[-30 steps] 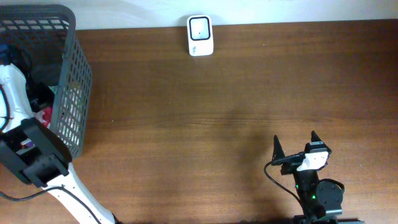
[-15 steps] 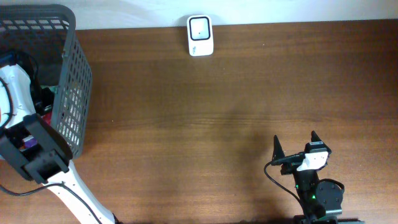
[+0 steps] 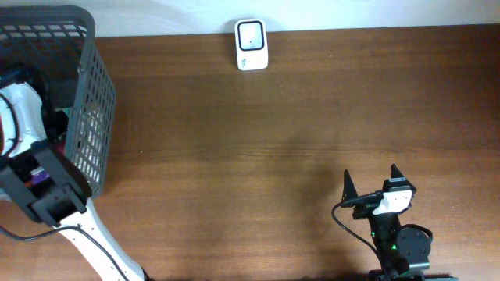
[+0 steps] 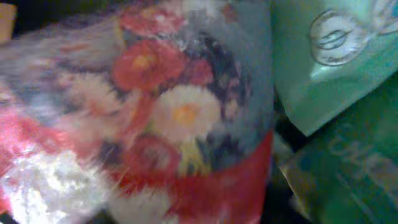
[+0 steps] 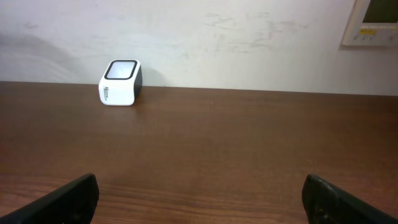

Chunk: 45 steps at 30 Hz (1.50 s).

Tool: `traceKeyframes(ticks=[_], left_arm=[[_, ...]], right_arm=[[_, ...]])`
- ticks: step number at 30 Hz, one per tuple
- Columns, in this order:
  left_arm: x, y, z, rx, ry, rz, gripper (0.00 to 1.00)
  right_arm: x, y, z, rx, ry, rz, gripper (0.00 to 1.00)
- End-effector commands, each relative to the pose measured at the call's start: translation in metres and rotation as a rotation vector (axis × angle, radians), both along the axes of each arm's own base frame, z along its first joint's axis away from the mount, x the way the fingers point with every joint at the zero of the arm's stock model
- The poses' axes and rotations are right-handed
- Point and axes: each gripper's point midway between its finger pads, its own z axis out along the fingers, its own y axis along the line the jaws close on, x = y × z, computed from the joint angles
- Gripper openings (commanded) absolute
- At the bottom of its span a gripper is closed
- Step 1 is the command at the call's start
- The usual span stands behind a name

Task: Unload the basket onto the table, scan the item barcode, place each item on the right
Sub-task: 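Reach the left gripper into the basket and grasp the red floral tissue pack, then lift the tissue pack out and place it on the table near the scanner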

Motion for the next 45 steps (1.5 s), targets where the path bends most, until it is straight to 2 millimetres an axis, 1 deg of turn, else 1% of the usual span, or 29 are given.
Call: traceKeyframes(ticks=[1,3,5,7,8,11,12,13,14,15,18,20,21,23,25,26,27,28,29,30,31,33,35,37,39,40,41,43,45], left_arm=[[-0.007,-0.005,-0.024,-0.048,0.054,0.003,0.0],[-0.003,-0.003,-0.012,-0.041,0.04,0.003,0.0],[0.003,0.0,0.013,-0.027,0.011,0.003,0.0],[0.022,-0.003,0.058,-0.046,-0.11,0.002,0.0],[0.033,-0.008,0.086,-0.061,-0.196,-0.003,0.0],[0.051,-0.017,0.15,-0.057,-0.4,-0.031,0.0],[0.059,-0.026,0.183,-0.063,-0.518,-0.058,0.0],[0.063,-0.036,0.21,-0.069,-0.61,-0.081,0.0],[0.063,-0.042,0.23,-0.065,-0.667,-0.1,0.0],[0.06,-0.048,0.256,-0.038,-0.728,-0.12,0.0],[0.045,-0.069,0.309,0.015,-0.839,-0.169,0.0],[0.03,-0.085,0.342,0.041,-0.91,-0.2,0.0],[0.023,-0.097,0.358,0.028,-0.952,-0.225,0.0],[0.01,-0.135,0.391,-0.051,-1.06,-0.312,0.0],[0.004,-0.166,0.407,-0.124,-1.115,-0.388,0.0],[0.003,-0.19,0.413,-0.184,-1.14,-0.447,0.0],[0.005,-0.215,0.416,-0.248,-1.15,-0.508,0.0],[0.006,-0.234,0.415,-0.29,-1.147,-0.552,0.0],[0.01,-0.256,0.411,-0.335,-1.126,-0.598,0.0],[0.013,-0.275,0.403,-0.371,-1.096,-0.632,0.0],[0.018,-0.297,0.391,-0.402,-1.047,-0.67,0.0],[0.025,-0.332,0.364,-0.426,-0.943,-0.727,0.0],[0.035,-0.376,0.327,-0.435,-0.816,-0.803,0.0],[0.048,-0.41,0.288,-0.397,-0.715,-0.863,0.0],[0.061,-0.455,0.241,-0.404,-0.624,-0.934,0.0],[0.065,-0.475,0.22,-0.424,-0.591,-0.935,0.0],[0.067,-0.49,0.202,-0.44,-0.56,-0.924,0.0],[0.067,-0.525,0.156,-0.466,-0.483,-0.934,0.0],[0.066,-0.545,0.129,-0.466,-0.441,-0.964,0.0]], right_arm=[[0.0,-0.001,-0.003,0.007,0.006,-0.006,0.99],[0.0,-0.001,-0.003,0.007,0.006,-0.006,0.99],[0.0,-0.001,-0.003,0.007,0.006,-0.006,0.99],[0.0,-0.001,-0.003,0.007,0.006,-0.006,0.99],[0.0,-0.001,-0.003,0.007,0.006,-0.007,0.99],[0.0,-0.001,-0.003,0.007,0.006,-0.007,0.99],[0.0,-0.001,-0.003,0.007,0.006,-0.006,0.99],[0.0,-0.001,-0.003,0.007,0.006,-0.007,0.99],[0.0,-0.001,-0.003,0.007,0.006,-0.007,0.99],[0.0,-0.001,-0.003,0.007,0.006,-0.006,0.99],[0.0,-0.001,-0.003,0.007,0.006,-0.007,0.99],[0.0,-0.001,-0.003,0.007,0.006,-0.007,0.99],[0.0,-0.001,-0.003,0.007,0.006,-0.007,0.99],[0.0,-0.001,-0.003,0.007,0.006,-0.006,0.99],[0.0,-0.001,-0.003,0.007,0.006,-0.007,0.99],[0.0,-0.001,-0.003,0.007,0.006,-0.007,0.99],[0.0,-0.001,-0.003,0.007,0.006,-0.007,0.99],[0.0,-0.001,-0.003,0.007,0.006,-0.006,0.99],[0.0,-0.001,-0.003,0.007,0.006,-0.007,0.99],[0.0,-0.001,-0.003,0.007,0.006,-0.006,0.99],[0.0,-0.001,-0.003,0.007,0.006,-0.006,0.99],[0.0,-0.001,-0.003,0.007,0.006,-0.007,0.99],[0.0,-0.001,-0.003,0.007,0.006,-0.007,0.99],[0.0,-0.001,-0.003,0.007,0.006,-0.006,0.99],[0.0,-0.001,-0.003,0.007,0.006,-0.007,0.99],[0.0,-0.001,-0.003,0.007,0.006,-0.006,0.99],[0.0,-0.001,-0.003,0.007,0.006,-0.007,0.99],[0.0,-0.001,-0.003,0.007,0.006,-0.006,0.99],[0.0,-0.001,-0.003,0.007,0.006,-0.007,0.99]])
